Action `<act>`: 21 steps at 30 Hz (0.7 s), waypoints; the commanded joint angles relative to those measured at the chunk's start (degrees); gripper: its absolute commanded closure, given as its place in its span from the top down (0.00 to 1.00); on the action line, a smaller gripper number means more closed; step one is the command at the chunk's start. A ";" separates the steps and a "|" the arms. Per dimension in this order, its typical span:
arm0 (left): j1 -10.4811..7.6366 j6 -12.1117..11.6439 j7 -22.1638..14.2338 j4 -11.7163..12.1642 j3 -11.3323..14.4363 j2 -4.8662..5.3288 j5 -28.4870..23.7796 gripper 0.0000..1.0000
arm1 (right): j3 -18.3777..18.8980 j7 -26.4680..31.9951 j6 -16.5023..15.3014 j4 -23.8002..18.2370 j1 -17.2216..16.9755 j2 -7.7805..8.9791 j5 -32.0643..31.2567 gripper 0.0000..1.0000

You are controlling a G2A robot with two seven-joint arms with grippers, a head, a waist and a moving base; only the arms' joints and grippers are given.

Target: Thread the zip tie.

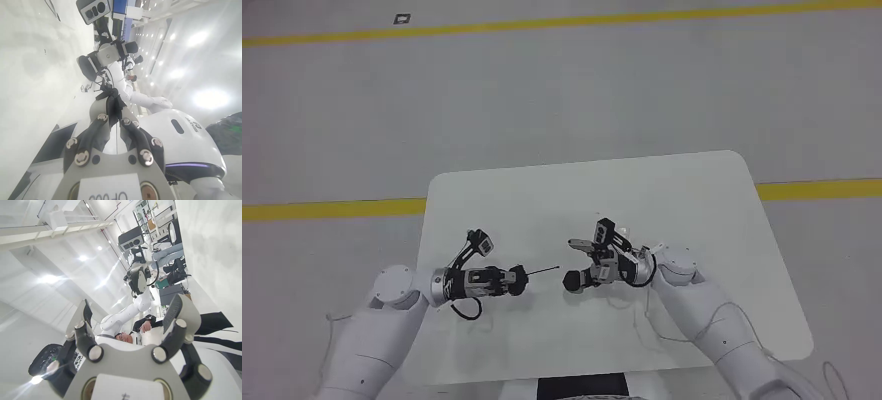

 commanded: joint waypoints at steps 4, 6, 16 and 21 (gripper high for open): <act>-0.26 0.68 -0.75 0.89 0.81 0.02 -3.07 0.00 | -1.16 -0.80 -5.55 0.36 0.02 -0.20 -0.10 1.00; -0.40 0.47 -0.99 1.21 0.78 0.15 -3.11 0.00 | -1.60 0.06 -8.09 0.69 0.28 -0.25 -0.12 0.66; -0.41 0.44 -0.98 1.26 0.77 0.17 -3.09 0.00 | -4.32 0.39 -13.56 2.12 1.08 -0.32 -3.31 0.36; -0.41 0.44 -0.98 1.26 0.77 0.17 -3.09 0.00 | -4.97 -1.05 -15.75 2.54 1.23 -0.47 -2.90 0.33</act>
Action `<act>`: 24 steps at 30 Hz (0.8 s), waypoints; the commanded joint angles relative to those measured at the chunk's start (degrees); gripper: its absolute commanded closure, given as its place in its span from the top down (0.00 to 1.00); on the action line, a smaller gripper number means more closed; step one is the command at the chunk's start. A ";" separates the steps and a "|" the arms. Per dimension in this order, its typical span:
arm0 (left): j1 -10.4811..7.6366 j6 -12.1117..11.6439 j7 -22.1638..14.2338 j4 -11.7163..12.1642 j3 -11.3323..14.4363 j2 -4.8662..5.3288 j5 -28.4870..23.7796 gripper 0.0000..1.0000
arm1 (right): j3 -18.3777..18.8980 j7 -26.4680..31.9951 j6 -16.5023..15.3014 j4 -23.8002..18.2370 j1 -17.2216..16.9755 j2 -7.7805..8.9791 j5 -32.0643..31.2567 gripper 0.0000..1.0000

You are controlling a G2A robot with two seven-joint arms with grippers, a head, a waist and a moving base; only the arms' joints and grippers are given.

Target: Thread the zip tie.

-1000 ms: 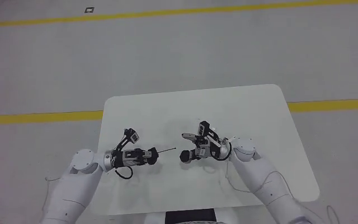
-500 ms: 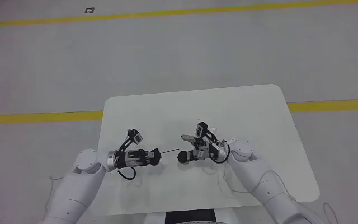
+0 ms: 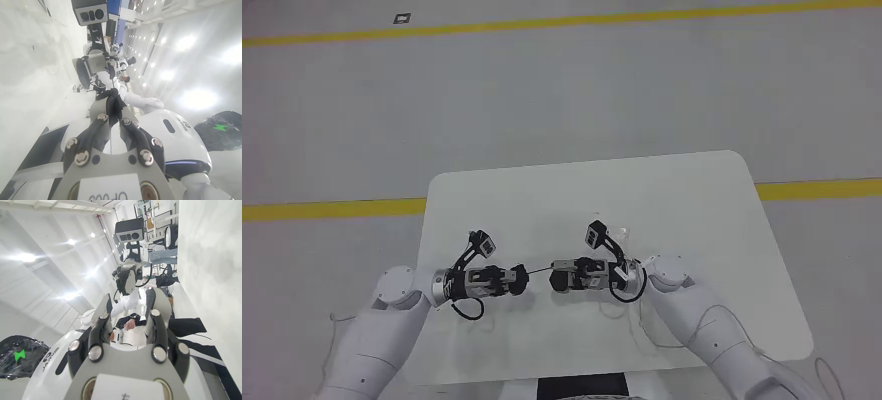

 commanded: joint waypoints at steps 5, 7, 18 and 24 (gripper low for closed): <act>0.00 0.00 0.00 0.00 0.00 0.00 0.00 0.00 | -0.17 -0.38 -2.28 -0.16 0.04 0.13 0.02 0.31; 0.00 0.00 0.00 0.00 0.00 0.00 0.00 0.00 | -0.05 -0.32 -2.98 -0.39 -0.04 0.25 -0.10 0.32; 0.00 0.00 0.00 0.00 0.00 0.00 0.00 0.00 | 1.04 -0.17 -4.90 -2.97 -1.05 1.21 -0.93 0.25; 0.00 0.00 0.00 0.00 0.00 0.00 0.00 0.00 | 1.04 -1.20 -4.94 -3.42 -1.00 1.46 -1.21 0.21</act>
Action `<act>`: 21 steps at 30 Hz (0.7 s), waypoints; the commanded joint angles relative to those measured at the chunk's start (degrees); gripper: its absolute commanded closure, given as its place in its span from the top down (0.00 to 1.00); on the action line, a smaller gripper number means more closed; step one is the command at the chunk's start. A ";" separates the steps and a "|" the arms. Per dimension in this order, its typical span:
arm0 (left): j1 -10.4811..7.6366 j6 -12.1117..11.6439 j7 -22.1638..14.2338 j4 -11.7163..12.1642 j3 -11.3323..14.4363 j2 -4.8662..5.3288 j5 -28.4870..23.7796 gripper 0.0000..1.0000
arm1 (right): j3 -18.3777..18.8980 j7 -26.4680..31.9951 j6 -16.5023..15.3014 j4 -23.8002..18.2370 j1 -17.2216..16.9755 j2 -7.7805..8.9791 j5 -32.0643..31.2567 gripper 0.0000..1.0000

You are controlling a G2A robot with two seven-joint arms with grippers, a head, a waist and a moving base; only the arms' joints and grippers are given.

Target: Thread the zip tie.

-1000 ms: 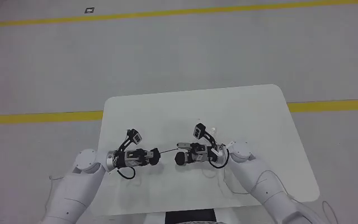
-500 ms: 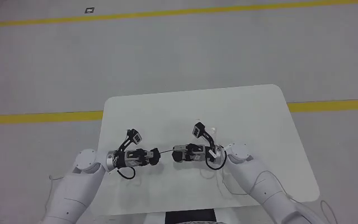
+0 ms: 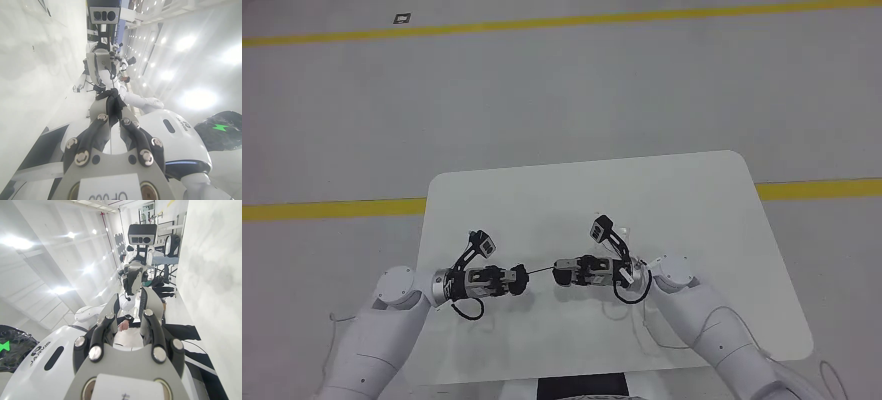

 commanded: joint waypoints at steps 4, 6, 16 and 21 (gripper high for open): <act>0.00 0.00 0.00 0.00 0.00 0.00 0.00 0.00 | 0.07 -0.47 -0.35 -0.09 0.07 0.19 0.08 0.22; 0.00 0.00 0.00 0.00 0.00 0.00 0.00 0.00 | 0.01 -0.53 -0.49 -0.13 0.08 0.26 0.16 0.21; 0.00 0.00 0.00 0.00 0.00 0.00 0.00 0.00 | -0.45 -0.74 -0.64 -0.45 0.31 0.59 -0.37 0.00; 0.00 0.00 0.00 0.00 0.00 0.00 0.00 0.00 | -0.58 -0.88 -0.59 -0.78 0.21 0.78 -0.46 0.00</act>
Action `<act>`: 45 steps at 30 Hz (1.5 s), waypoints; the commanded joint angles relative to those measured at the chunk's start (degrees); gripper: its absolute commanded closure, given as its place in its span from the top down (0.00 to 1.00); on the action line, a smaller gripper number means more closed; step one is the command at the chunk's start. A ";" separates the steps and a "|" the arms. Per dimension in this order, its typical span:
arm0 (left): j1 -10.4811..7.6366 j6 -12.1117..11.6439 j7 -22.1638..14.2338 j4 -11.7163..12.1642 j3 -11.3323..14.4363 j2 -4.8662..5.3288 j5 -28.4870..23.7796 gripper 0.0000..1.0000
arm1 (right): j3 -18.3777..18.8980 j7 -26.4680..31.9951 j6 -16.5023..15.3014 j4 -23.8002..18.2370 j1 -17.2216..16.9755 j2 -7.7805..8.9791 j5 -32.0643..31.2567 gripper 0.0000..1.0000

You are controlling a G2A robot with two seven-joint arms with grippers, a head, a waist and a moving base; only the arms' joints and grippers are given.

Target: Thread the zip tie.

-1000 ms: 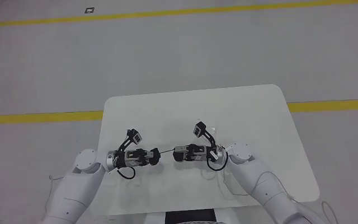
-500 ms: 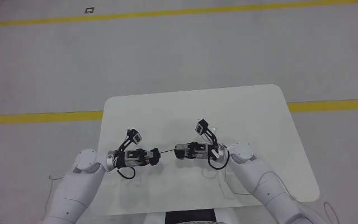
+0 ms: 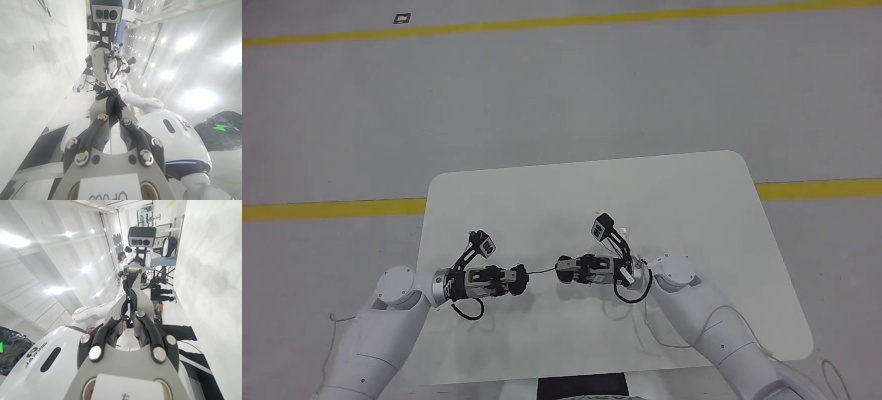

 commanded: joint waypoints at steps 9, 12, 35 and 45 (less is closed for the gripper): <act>0.00 0.00 0.00 0.00 0.00 0.00 0.00 1.00 | 0.88 -1.52 0.76 -1.54 -1.17 0.60 0.85 0.00; 0.00 0.00 0.00 0.00 0.00 0.00 0.00 1.00 | 0.92 -1.35 1.41 -2.15 -1.60 0.75 1.39 0.00; -1.62 -3.77 -0.33 2.49 4.28 -0.56 -4.92 1.00 | -1.34 -7.86 -2.09 -4.01 -3.34 0.08 1.61 0.00; -3.26 -4.27 -0.33 3.79 6.80 -0.99 -6.47 1.00 | -3.12 -8.97 -2.09 -3.55 -2.96 -0.92 2.68 0.00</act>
